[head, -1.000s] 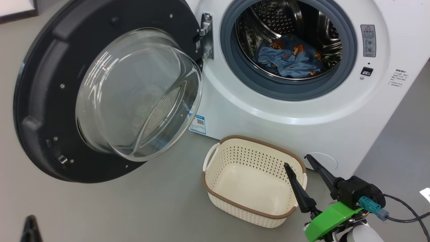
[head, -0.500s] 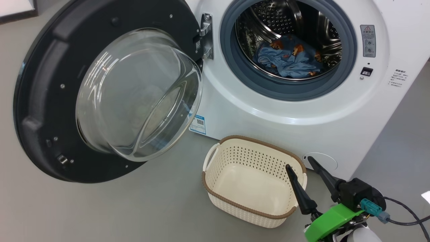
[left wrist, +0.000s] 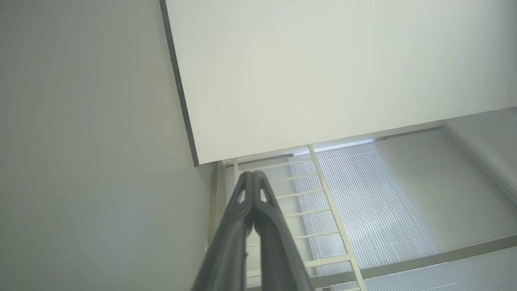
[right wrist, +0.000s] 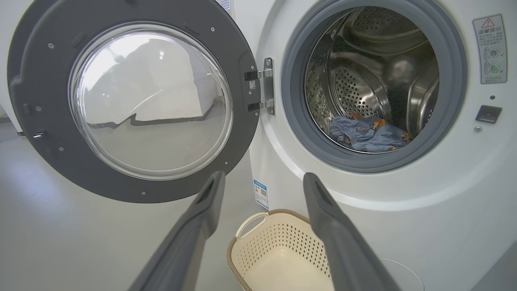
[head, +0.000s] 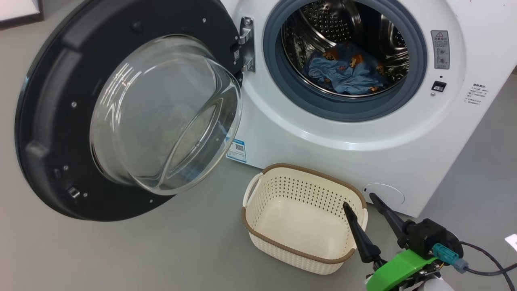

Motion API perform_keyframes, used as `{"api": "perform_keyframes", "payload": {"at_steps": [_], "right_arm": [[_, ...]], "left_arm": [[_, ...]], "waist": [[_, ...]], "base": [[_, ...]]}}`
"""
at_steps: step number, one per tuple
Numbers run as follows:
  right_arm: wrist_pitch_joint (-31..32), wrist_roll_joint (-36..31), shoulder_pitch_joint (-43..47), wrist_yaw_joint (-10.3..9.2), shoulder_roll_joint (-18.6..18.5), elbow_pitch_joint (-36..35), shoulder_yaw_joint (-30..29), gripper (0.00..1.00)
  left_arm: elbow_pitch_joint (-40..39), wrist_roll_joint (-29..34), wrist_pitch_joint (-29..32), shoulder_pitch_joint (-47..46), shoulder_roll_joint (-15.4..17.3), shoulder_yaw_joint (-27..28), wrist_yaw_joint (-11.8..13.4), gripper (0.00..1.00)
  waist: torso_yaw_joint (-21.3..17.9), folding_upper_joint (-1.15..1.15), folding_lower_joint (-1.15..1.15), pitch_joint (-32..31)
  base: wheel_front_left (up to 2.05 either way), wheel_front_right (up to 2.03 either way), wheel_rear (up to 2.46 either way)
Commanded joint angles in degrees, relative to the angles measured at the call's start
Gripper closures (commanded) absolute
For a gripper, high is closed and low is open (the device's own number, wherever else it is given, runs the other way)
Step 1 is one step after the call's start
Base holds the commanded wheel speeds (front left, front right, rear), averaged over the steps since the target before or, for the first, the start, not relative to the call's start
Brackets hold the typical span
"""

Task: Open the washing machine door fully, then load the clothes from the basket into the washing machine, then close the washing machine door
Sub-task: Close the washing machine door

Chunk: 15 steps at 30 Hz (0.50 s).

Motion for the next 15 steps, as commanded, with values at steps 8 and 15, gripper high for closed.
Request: {"api": "perform_keyframes", "payload": {"at_steps": [8, 15], "right_arm": [[-0.3, -0.1, 1.1, 0.09, -0.2, -1.9, 0.7, 0.0], [-0.3, -0.4, 0.1, 0.09, -0.9, -1.6, 1.4, 0.0]], "left_arm": [[8.8, -3.7, 4.1, -11.4, 8.2, -0.5, 0.1, 1.0], [15.4, -7.6, 8.9, -16.1, 9.9, 0.1, -1.3, 1.0]], "waist": [[-0.9, 0.0, 0.0, 0.6], [-3.0, 0.0, 0.0, 2.0]], "base": [[0.0, 0.0, 0.0], [0.0, 0.0, 0.0]]}}
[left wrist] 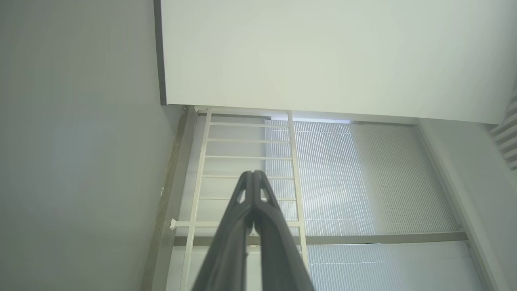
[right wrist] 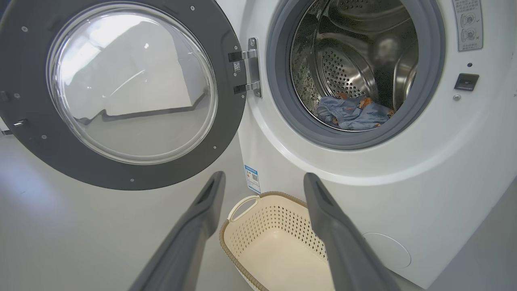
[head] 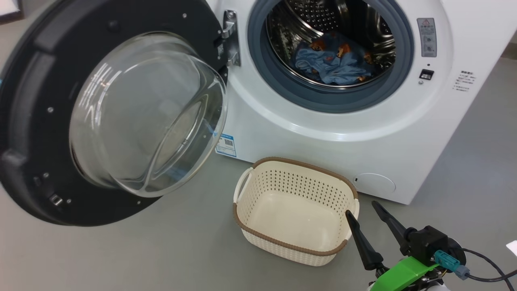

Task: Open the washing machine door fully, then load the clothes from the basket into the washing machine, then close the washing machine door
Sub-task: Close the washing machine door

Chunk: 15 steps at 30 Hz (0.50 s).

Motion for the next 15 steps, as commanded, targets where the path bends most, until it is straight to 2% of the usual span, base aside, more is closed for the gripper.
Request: {"api": "perform_keyframes", "payload": {"at_steps": [1, 15], "right_arm": [[-0.3, -0.3, -2.0, 0.09, -0.5, -1.2, 1.6, 0.0], [-0.3, -0.8, -3.8, 0.09, -2.4, -0.7, 2.6, 0.0]], "left_arm": [[0.3, -1.0, 1.4, -1.6, 4.1, 0.2, -0.8, 1.0], [9.5, -2.2, 5.8, -3.5, 4.9, -0.7, -3.9, 1.0]], "waist": [[-1.2, 0.0, 0.0, 0.8], [-5.7, 0.0, 0.0, 3.4]], "base": [[0.0, 0.0, 0.0], [0.0, 0.0, 0.0]]}}
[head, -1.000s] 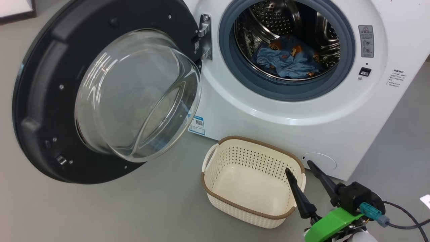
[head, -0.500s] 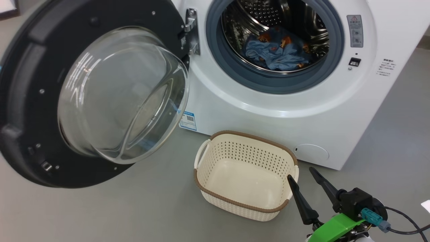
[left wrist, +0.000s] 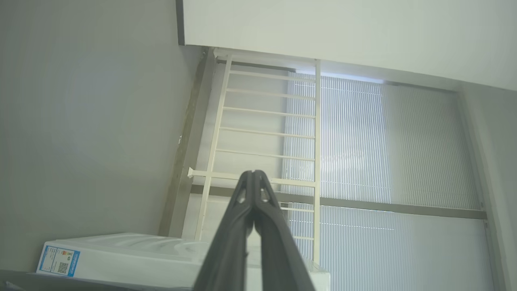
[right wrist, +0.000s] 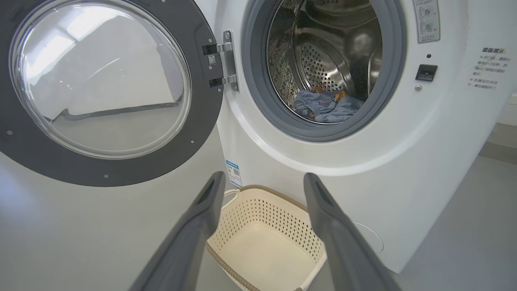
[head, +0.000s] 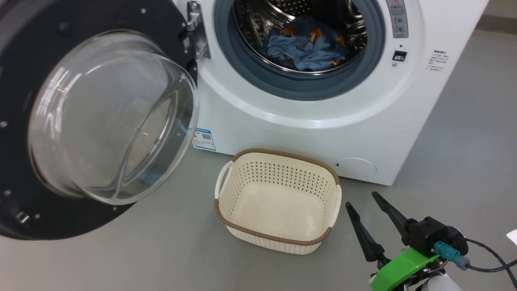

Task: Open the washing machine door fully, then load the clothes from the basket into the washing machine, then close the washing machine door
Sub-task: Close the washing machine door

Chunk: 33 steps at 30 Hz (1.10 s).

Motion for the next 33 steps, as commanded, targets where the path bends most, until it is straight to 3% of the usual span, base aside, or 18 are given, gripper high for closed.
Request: {"api": "perform_keyframes", "payload": {"at_steps": [1, 13, 33], "right_arm": [[-0.3, -0.7, -1.9, 0.09, -0.6, -1.2, 1.2, 0.0], [-0.3, -1.3, -3.0, 0.09, -0.8, -1.3, 0.7, 0.0], [-0.3, -1.1, -2.9, 0.09, -0.2, -0.8, 0.6, 0.0]], "left_arm": [[-0.8, -0.3, 1.1, -1.3, 3.4, -0.4, -0.7, 1.0], [3.8, 1.5, 8.3, -2.1, 1.8, -5.2, -2.2, 1.0], [3.8, 1.4, 23.5, -0.2, -0.5, -9.9, -2.6, 1.0]], "waist": [[-1.1, 0.0, 0.0, 1.0], [-2.9, 0.0, 0.0, 2.9], [-1.5, 0.0, 0.0, 1.9]], "base": [[0.0, 0.0, 0.0], [0.0, 0.0, 0.0], [0.0, 0.0, 0.0]]}}
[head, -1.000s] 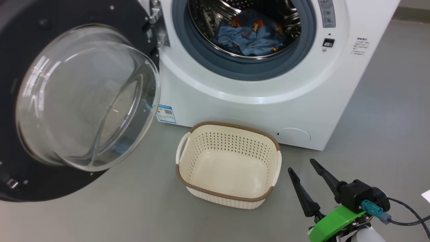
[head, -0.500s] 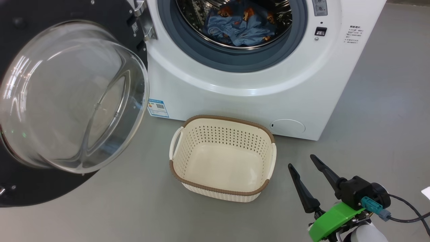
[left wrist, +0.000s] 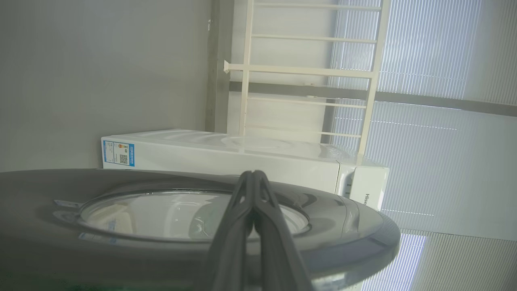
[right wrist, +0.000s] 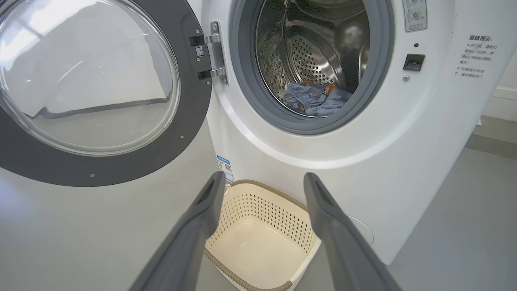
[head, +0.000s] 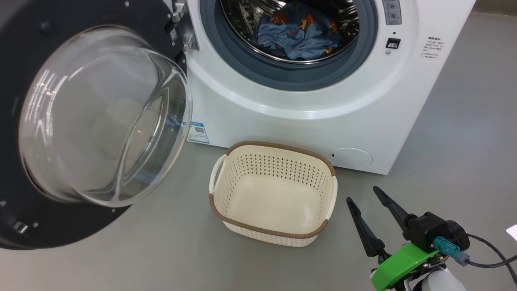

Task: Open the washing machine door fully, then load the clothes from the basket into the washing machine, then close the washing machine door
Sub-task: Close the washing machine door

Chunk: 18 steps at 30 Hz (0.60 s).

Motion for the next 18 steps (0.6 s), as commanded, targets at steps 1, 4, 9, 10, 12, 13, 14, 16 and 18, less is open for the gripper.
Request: {"api": "perform_keyframes", "payload": {"at_steps": [1, 4, 9, 10, 12, 13, 14, 16, 18], "right_arm": [[-0.3, 0.3, -1.4, 0.09, 0.0, -1.1, 1.1, 0.0], [-0.3, 0.4, -1.1, 0.09, 0.1, -1.0, 1.0, 0.0], [-0.3, 0.6, -0.7, 0.09, 0.0, -1.0, 1.1, 0.0], [-0.3, 0.6, -0.7, 0.09, 0.0, -1.0, 1.2, 0.0], [-0.3, 0.7, -0.6, 0.09, 0.0, -1.0, 1.3, 0.0], [-0.3, 0.8, -0.6, 0.09, 0.0, -1.0, 1.3, 0.0], [-0.3, 0.8, -0.6, 0.09, 0.0, -1.0, 1.3, 0.0], [-0.3, 0.9, -0.4, 0.09, -0.1, -1.1, 1.3, 0.0], [-0.3, 0.9, -0.3, 0.09, -0.1, -1.1, 1.3, 0.0]], "left_arm": [[-1.8, -0.6, 2.5, 1.4, 1.6, 0.0, -0.4, 1.0], [-3.1, -1.5, 5.7, 2.4, 0.9, -0.1, -0.4, 1.0], [-4.9, -2.9, 8.1, 3.5, -0.3, 0.4, -0.4, 1.0], [-5.2, -3.1, 8.5, 3.8, -0.5, 0.5, -0.4, 1.0], [-5.8, -3.7, 9.9, 4.3, -1.1, 0.7, -0.4, 1.0], [-6.2, -3.9, 10.4, 4.5, -1.3, 0.8, -0.4, 1.0], [-6.5, -4.2, 11.0, 4.7, -1.6, 0.9, -0.4, 1.0], [-7.2, -4.5, 11.9, 5.1, -2.1, 0.9, -0.3, 1.0], [-8.0, -4.6, 12.9, 5.8, -2.6, 0.7, 0.0, 1.0]], "waist": [[0.2, 0.0, 0.0, -0.3], [0.4, 0.0, 0.0, -0.7], [0.6, 0.0, 0.0, -1.2], [0.5, 0.0, 0.0, -1.3], [0.5, 0.0, 0.0, -1.5], [0.6, 0.0, 0.0, -1.5], [0.6, 0.0, 0.0, -1.6], [0.6, 0.0, 0.0, -1.7], [0.5, 0.0, 0.0, -1.8]], "base": [[0.0, 0.0, 0.0], [0.0, 0.0, 0.0], [0.0, 0.0, 0.0], [0.0, 0.0, 0.0], [0.0, 0.0, 0.0], [0.0, 0.0, 0.0], [0.0, 0.0, 0.0], [0.0, 0.0, 0.0], [0.0, 0.0, 0.0]]}}
